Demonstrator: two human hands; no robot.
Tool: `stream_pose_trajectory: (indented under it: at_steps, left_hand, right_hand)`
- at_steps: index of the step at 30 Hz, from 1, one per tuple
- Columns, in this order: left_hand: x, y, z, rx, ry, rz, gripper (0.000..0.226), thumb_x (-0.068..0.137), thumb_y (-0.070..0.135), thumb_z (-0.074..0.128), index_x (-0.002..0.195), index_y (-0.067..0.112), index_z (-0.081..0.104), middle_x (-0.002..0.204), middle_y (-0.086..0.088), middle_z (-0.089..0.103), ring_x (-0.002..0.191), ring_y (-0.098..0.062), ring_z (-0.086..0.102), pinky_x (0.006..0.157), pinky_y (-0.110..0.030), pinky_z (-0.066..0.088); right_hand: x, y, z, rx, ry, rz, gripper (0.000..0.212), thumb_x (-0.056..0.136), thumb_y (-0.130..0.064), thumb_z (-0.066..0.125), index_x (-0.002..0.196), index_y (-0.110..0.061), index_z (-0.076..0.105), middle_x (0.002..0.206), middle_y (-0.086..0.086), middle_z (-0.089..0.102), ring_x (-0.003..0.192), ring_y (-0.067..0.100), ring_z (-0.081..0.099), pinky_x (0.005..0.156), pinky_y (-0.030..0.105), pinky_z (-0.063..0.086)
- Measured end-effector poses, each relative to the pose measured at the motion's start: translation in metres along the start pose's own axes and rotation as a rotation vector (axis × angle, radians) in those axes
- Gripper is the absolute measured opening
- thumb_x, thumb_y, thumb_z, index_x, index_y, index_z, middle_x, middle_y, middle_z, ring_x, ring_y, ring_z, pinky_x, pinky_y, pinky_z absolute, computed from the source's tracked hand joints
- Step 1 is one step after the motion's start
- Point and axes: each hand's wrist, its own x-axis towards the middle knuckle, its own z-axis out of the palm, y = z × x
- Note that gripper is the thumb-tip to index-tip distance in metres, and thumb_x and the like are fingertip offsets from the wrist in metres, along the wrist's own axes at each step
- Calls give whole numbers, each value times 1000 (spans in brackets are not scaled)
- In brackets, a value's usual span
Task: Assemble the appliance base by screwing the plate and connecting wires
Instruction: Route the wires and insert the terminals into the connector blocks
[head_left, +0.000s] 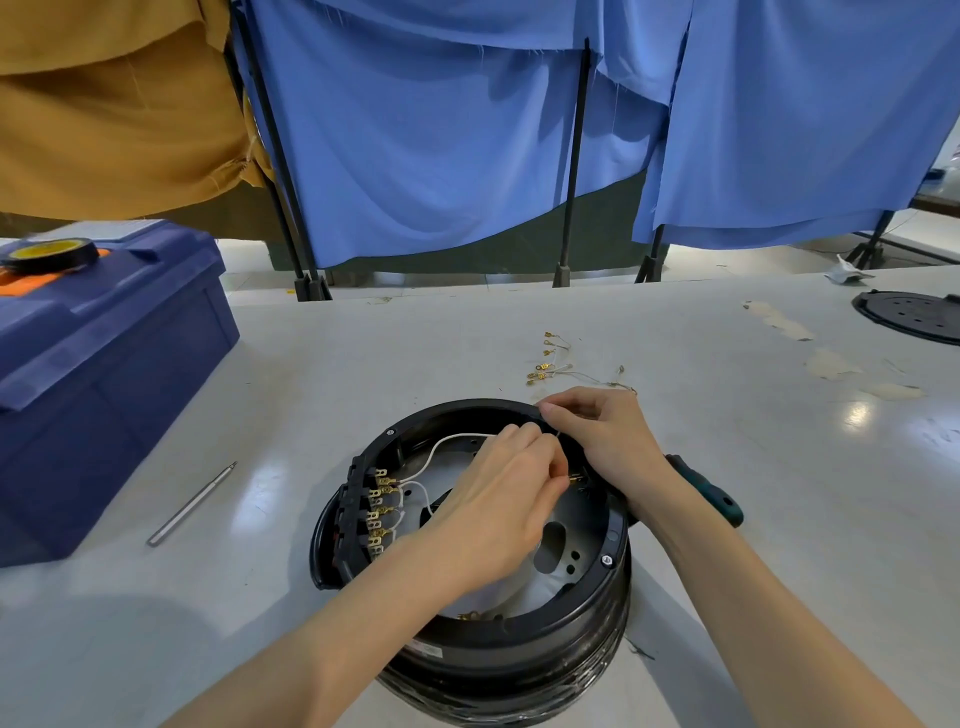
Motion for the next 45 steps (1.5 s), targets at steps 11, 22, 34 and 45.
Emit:
stream_pose_trajectory:
  at_steps: [11, 22, 34, 45]
  left_hand:
    - [0, 0, 3, -12, 1, 11, 13, 99, 15, 48, 90, 20, 42, 86, 9, 38, 87, -11, 36, 82, -25, 33]
    - [0, 0, 7, 29, 16, 21, 15, 98, 15, 50, 88, 21, 40, 87, 8, 38, 82, -8, 32, 74, -19, 24]
    - [-1, -3, 8, 13, 27, -14, 11, 99, 20, 49, 90, 24, 44, 85, 12, 37, 82, -8, 34, 75, -18, 25]
    - [2, 5, 2, 103, 11, 59, 8, 100, 15, 47, 96, 11, 53, 95, 0, 46, 90, -17, 40, 84, -28, 33]
  right_hand:
    - [0, -1, 1, -43, 4, -11, 23, 90, -12, 66, 74, -28, 72, 77, -12, 72, 75, -2, 65, 73, 13, 47]
    - [1, -1, 2, -33, 20, 7, 20, 89, -9, 66, 75, -22, 72, 78, -4, 72, 73, 2, 64, 70, 11, 49]
    - [0, 0, 0, 17, 13, 27, 20, 89, -10, 67, 74, -22, 74, 71, -11, 73, 72, 0, 66, 66, 9, 48]
    - [-2, -1, 1, 18, 25, 40, 20, 89, -9, 66, 76, -21, 74, 74, -8, 73, 72, 0, 66, 68, 11, 50]
